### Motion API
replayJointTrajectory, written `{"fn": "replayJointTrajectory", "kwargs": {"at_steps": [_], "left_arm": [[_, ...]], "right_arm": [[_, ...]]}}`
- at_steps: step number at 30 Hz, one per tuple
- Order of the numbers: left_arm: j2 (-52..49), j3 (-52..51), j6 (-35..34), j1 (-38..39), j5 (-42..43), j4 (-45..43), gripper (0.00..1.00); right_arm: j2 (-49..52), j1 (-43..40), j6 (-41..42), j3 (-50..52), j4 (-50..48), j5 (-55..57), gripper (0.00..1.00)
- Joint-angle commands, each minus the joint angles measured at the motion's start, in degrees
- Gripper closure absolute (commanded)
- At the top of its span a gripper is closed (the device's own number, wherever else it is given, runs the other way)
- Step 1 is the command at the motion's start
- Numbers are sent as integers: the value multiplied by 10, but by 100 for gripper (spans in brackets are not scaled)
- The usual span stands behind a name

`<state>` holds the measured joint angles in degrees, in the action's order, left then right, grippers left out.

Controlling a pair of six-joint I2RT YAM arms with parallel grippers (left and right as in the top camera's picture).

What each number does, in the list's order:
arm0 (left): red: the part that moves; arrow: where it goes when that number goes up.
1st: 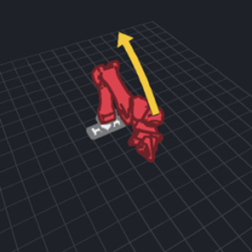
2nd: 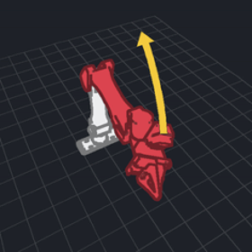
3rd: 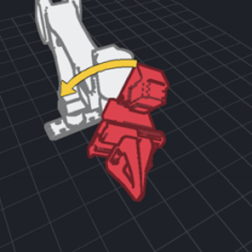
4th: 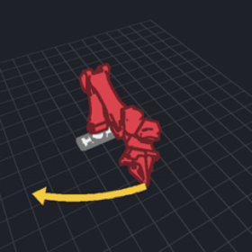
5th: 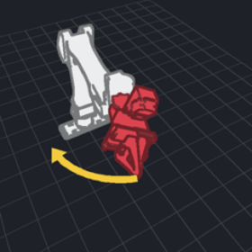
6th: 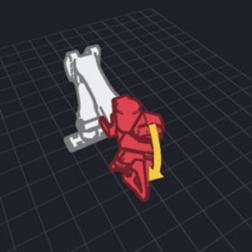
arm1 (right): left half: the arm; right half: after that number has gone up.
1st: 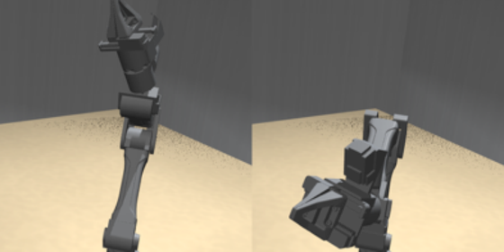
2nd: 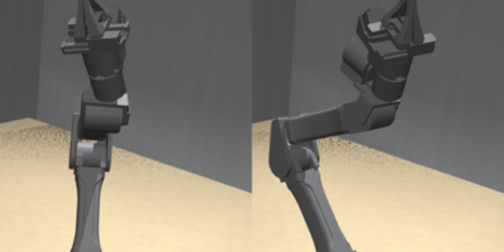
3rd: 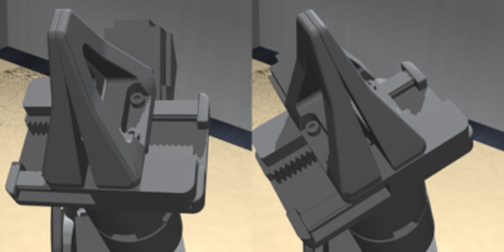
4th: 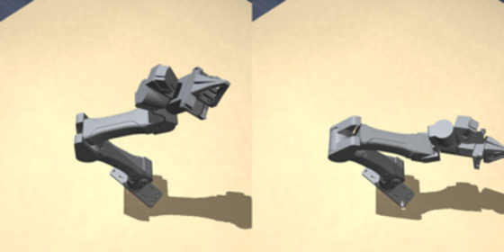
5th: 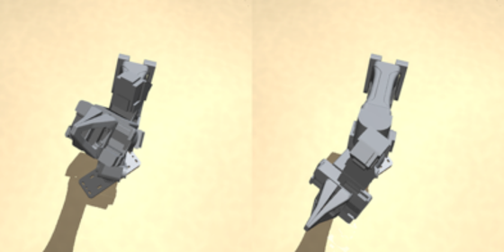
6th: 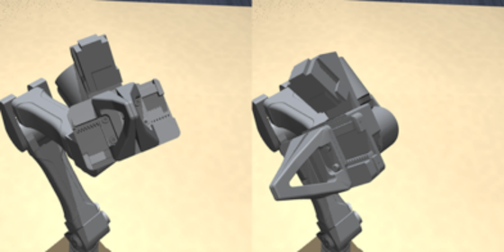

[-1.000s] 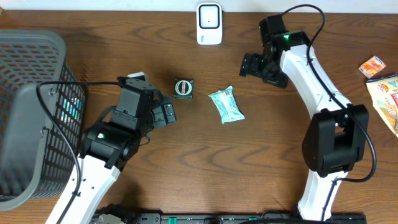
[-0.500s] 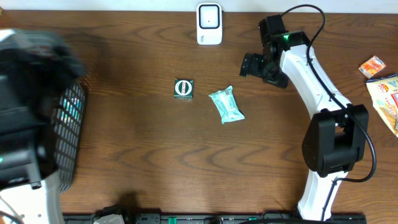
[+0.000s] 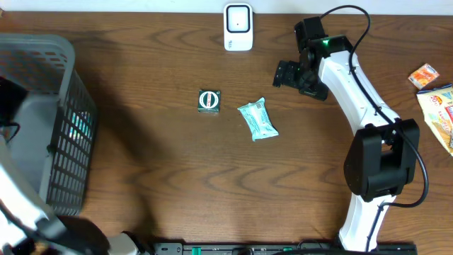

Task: Scan the item barcode
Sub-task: 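Reach into the grey basket and grasp a small Kleenex pack with the left gripper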

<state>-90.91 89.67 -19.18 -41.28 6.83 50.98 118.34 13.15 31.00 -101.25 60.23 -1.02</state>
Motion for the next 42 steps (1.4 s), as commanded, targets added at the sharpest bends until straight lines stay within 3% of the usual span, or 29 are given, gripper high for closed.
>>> {"fn": "replayJointTrajectory", "kwargs": {"at_steps": [1,7,19,27,34,39,42], "left_arm": [[-44,2,23,-2,31,14,2],[-138,2,41,-2,109,20,2],[-224,1,77,-1,110,54,2],[-283,0,153,9,159,39,0],[-300,0,170,30,161,29,37],[-299,2,169,36,161,31,92],[-289,16,152,27,161,47,92]], "right_arm": [[-7,1,7,-6,0,9,1],[-7,1,7,-6,0,9,1],[-7,1,7,-6,0,9,1],[-7,1,7,-6,0,9,1],[-7,2,7,-6,0,9,1],[-7,2,7,-6,0,9,1],[-7,2,7,-6,0,9,1]]}}
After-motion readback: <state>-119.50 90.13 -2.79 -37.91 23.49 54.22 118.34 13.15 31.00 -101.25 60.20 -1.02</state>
